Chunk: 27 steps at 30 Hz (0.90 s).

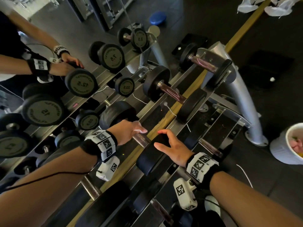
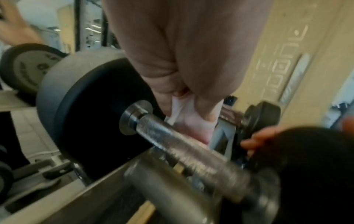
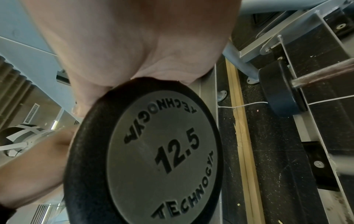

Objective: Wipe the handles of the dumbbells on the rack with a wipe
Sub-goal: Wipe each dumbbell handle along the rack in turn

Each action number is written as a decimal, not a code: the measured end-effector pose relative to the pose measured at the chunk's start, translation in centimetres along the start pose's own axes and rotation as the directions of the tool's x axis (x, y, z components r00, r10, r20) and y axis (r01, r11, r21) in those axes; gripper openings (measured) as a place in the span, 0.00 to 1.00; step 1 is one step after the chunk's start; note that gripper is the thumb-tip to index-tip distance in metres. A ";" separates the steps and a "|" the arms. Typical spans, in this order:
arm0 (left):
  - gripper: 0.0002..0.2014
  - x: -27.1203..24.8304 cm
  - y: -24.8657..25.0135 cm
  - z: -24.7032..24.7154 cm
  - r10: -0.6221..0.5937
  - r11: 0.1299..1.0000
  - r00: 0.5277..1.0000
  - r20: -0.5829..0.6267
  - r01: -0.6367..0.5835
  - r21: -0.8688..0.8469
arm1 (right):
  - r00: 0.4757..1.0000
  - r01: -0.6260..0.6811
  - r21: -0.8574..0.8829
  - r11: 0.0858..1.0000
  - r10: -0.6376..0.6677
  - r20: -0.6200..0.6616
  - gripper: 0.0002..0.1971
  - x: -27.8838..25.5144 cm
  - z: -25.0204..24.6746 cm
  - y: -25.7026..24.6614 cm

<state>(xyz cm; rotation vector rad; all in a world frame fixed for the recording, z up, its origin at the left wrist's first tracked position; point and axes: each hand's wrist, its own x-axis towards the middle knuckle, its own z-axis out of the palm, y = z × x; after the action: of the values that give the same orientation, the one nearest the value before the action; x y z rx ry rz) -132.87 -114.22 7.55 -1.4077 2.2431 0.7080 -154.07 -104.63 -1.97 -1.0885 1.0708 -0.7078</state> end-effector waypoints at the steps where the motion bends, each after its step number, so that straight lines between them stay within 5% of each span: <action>1: 0.23 0.2 0.4 0.3 -0.020 0.995 0.998 0.052 0.015 0.100 | 1.000 -0.002 -0.002 1.000 0.002 0.000 0.25 0.0 0.0 0.0; 6: 0.27 -0.1 0.9 0.7 0.009 0.992 0.999 0.043 -0.014 0.123 | 1.000 0.002 -0.019 1.000 -0.002 -0.012 0.25 0.0 0.0 0.0; 14: 0.13 -2.3 0.8 2.4 0.098 0.992 0.994 0.050 -0.093 -0.090 | 1.000 -0.008 -0.022 1.000 0.009 0.011 0.25 0.1 -0.1 -0.2; 18: 0.21 -2.5 0.0 1.9 0.045 0.981 0.997 -0.063 -0.056 -0.187 | 1.000 -0.017 -0.029 0.999 0.018 0.013 0.24 0.1 -0.2 -0.2; 23: 0.18 -3.9 0.6 3.8 -0.013 0.996 1.000 -0.016 0.012 -0.090 | 1.000 -0.027 -0.067 0.997 0.027 0.001 0.23 -0.2 -0.2 -0.7; 27: 0.15 -5.3 0.4 3.5 -0.152 0.945 0.987 -0.041 0.133 -0.297 | 0.999 -0.030 -0.085 0.996 0.032 0.017 0.22 -0.3 -0.2 -1.4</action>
<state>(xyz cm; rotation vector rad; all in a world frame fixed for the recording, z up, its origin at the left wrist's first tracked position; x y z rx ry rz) -130.76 -108.20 7.93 -1.7353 2.1194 0.9914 -154.28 -104.89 -0.62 -1.1462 1.1082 -0.6314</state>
